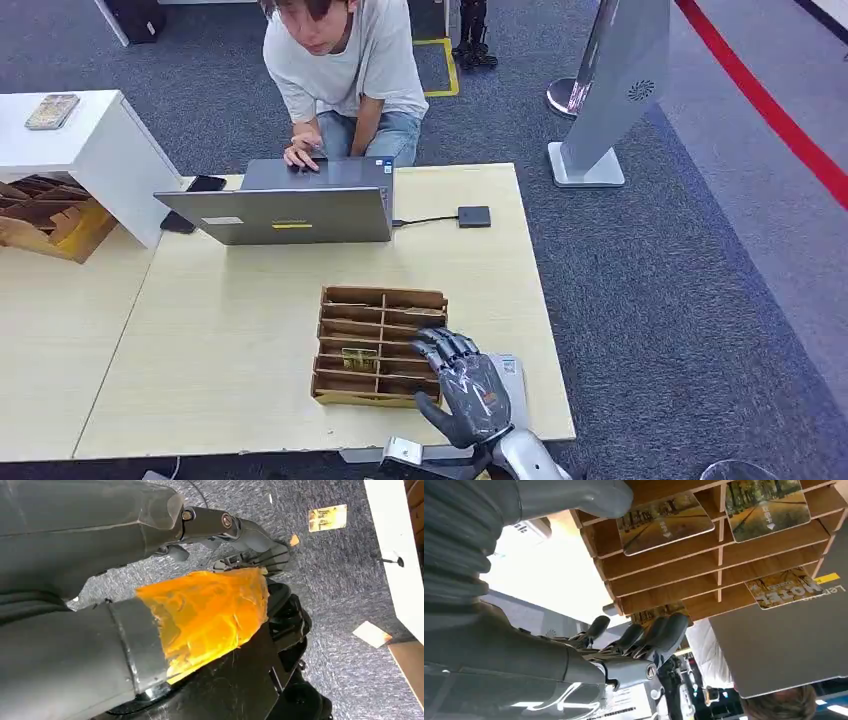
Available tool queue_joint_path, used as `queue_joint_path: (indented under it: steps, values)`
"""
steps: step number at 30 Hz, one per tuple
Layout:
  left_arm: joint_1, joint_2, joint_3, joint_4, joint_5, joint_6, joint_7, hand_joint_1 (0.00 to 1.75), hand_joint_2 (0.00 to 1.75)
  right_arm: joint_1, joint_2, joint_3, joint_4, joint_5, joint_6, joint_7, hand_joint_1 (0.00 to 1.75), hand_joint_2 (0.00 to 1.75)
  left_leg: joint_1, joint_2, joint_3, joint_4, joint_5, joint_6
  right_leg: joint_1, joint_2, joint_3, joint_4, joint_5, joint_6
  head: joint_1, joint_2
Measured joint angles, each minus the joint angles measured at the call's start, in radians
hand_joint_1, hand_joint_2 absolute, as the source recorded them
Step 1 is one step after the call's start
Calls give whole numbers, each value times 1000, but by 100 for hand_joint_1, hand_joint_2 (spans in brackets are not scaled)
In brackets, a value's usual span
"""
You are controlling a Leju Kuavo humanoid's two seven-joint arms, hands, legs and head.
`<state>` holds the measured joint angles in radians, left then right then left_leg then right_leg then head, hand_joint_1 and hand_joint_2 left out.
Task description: Pass the card to the sensor for recognition and then transmit it.
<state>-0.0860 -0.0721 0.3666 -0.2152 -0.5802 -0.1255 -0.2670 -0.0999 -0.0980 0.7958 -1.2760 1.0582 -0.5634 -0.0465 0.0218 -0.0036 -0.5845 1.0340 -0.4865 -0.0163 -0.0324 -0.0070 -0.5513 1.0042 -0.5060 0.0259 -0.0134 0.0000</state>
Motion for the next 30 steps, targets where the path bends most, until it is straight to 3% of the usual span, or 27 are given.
queue_joint_path:
  steps: [14,18,22,30]
  values:
    - [-4,0,-6,0,-1,-2,0,0,0,-4,8,0,21,-5,1,-3,63,175,0,0,0,0,0,0,0,0,0,0,0,0,0,0]
    - [-4,0,-6,0,-1,-2,0,0,0,-5,11,0,21,-10,3,-4,59,175,0,0,0,0,0,0,0,0,0,0,0,0,0,0]
    - [-4,0,-7,0,-1,-3,0,0,0,-5,13,0,23,-10,3,-5,68,175,0,0,0,0,0,0,0,0,0,0,0,0,0,0]
    - [-5,0,-14,0,-2,-3,0,0,0,-11,16,2,29,-14,18,-6,66,175,0,0,0,0,0,0,0,0,0,0,0,0,0,0]
